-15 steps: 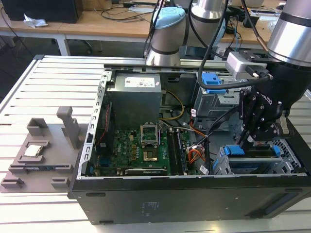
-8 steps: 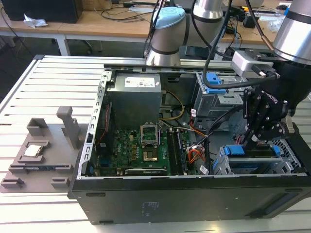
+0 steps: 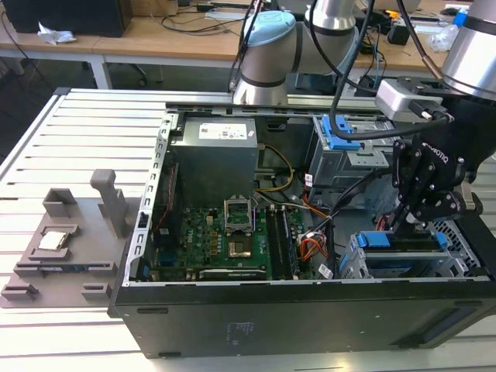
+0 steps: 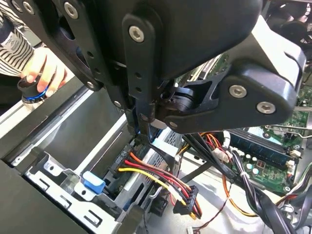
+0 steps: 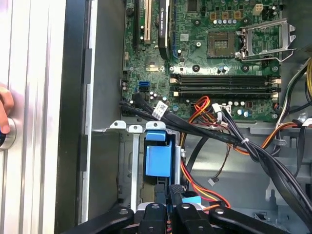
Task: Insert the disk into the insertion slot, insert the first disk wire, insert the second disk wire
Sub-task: 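Insert the second disk wire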
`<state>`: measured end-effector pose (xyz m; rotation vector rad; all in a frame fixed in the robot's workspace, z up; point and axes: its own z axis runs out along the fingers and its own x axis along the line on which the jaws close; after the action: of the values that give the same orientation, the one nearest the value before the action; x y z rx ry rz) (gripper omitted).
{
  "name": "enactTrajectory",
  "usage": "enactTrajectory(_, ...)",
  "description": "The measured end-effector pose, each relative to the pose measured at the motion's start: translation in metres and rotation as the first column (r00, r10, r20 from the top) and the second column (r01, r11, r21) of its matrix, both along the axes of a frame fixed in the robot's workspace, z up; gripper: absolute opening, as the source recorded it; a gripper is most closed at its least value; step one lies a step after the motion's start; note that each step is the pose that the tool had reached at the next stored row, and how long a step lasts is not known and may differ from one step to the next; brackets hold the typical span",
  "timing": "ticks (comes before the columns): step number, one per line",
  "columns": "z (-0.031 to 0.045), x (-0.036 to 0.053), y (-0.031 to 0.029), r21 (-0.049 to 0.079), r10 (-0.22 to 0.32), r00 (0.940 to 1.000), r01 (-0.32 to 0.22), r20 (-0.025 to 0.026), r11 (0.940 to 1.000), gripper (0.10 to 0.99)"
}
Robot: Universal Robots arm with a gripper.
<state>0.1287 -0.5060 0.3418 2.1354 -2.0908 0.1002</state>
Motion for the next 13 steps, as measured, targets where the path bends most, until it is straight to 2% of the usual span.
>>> enactTrajectory(8, -0.0027, 0.0050, 0.0001, 0.000, 0.000, 1.0000, 0.000, -0.0091, 1.0000, 0.149)
enactTrajectory(11, -0.0035, 0.0052, 0.0000, 0.000, 0.000, 1.0000, 0.000, -0.0099, 1.0000, 0.149)
enactTrajectory(13, -0.0038, 0.0053, -0.0037, 0.000, 0.000, 0.9999, 0.000, -0.0104, 1.0000, 0.149)
